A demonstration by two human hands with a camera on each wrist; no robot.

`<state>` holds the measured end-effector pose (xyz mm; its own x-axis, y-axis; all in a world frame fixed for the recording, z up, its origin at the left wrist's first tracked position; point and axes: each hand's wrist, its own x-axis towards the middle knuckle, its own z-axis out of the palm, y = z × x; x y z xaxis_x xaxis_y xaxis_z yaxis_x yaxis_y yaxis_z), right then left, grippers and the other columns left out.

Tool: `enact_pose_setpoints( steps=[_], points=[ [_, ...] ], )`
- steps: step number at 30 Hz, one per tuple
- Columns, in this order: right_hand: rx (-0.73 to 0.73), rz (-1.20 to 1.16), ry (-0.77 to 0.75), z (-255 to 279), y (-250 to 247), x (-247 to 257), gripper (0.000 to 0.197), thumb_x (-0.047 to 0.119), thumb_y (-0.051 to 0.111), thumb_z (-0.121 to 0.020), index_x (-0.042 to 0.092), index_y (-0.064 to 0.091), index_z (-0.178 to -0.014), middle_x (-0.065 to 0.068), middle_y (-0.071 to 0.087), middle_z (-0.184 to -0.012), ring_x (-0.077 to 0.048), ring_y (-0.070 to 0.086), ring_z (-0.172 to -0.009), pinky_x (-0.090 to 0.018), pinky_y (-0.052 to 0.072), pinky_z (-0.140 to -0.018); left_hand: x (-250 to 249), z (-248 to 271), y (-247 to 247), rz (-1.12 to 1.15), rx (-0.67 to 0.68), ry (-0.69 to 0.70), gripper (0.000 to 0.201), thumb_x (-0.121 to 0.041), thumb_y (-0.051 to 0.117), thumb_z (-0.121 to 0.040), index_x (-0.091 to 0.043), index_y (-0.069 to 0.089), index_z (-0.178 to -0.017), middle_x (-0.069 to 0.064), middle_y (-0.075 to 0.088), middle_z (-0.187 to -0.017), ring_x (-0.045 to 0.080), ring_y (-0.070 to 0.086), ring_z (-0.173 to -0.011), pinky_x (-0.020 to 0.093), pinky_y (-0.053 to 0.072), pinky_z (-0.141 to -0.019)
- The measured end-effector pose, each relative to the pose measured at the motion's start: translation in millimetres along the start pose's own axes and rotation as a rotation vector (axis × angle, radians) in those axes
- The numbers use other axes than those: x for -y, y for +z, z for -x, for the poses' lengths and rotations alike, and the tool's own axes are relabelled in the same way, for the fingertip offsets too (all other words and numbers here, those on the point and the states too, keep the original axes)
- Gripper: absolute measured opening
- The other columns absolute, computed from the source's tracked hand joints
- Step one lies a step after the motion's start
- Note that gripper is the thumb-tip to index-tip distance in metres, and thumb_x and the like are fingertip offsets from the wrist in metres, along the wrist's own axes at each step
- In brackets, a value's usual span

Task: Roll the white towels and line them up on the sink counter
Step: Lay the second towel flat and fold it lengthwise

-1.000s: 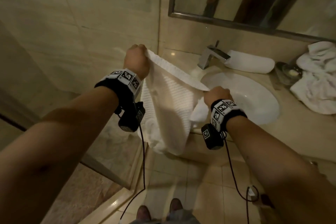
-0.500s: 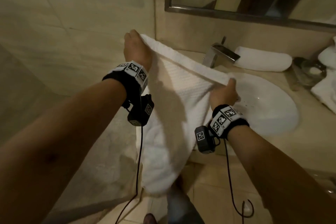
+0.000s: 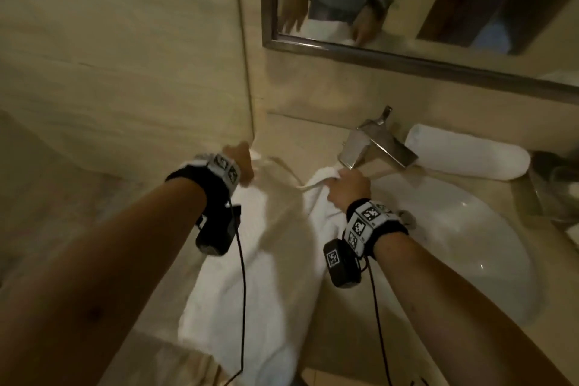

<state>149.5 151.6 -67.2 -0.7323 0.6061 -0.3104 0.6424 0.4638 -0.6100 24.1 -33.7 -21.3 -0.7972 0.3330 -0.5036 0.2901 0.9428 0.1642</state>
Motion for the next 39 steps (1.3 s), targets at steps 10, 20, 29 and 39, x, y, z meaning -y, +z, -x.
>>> enact_pose_setpoints(
  steps=[10, 20, 29, 39],
  points=[
    [0.216, 0.139, 0.070, -46.1, 28.3, -37.0, 0.040, 0.046, 0.060, -0.083, 0.006, 0.065, -0.079, -0.009, 0.071, -0.079, -0.025, 0.069, -0.077, -0.030, 0.054, -0.071, 3.3, -63.8, 64.3, 0.088, 0.019, 0.026, 0.058, -0.027, 0.056, -0.093, -0.031, 0.027, -0.143, 0.018, 0.026, -0.136, 0.043, 0.056, -0.108, 0.043, 0.049, -0.091],
    [0.378, 0.375, 0.077, -47.4, 15.5, -12.4, 0.031, 0.036, 0.057, -0.090, 0.008, 0.067, -0.082, -0.005, 0.068, -0.083, -0.021, 0.064, -0.081, -0.023, 0.044, -0.065, -0.7, -82.5, 40.2, -0.127, -0.093, 0.063, 0.029, -0.013, 0.039, -0.097, -0.006, 0.034, -0.125, 0.019, 0.059, -0.110, 0.036, 0.061, -0.095, 0.038, 0.043, -0.068],
    [-0.017, -0.021, 0.221, -99.7, 5.9, 62.6, 0.048, 0.033, 0.053, -0.095, 0.004, 0.049, -0.132, -0.014, 0.054, -0.131, -0.030, 0.052, -0.118, -0.025, 0.042, -0.076, -40.7, -141.5, -25.8, 0.161, -0.227, 0.061, 0.034, 0.002, 0.060, -0.082, 0.004, 0.045, -0.112, 0.027, 0.061, -0.110, 0.043, 0.060, -0.100, 0.042, 0.048, -0.078],
    [-0.198, -0.368, 0.261, -161.4, 46.9, 46.1, 0.056, 0.011, 0.047, -0.096, 0.001, 0.022, -0.145, -0.018, 0.036, -0.144, -0.031, 0.042, -0.129, -0.034, 0.037, -0.098, -54.6, -201.1, -6.6, 0.365, -0.427, -0.001, 0.028, -0.008, 0.025, -0.100, -0.001, 0.040, -0.123, 0.028, 0.057, -0.117, 0.043, 0.056, -0.106, 0.044, 0.041, -0.086]
  ],
)
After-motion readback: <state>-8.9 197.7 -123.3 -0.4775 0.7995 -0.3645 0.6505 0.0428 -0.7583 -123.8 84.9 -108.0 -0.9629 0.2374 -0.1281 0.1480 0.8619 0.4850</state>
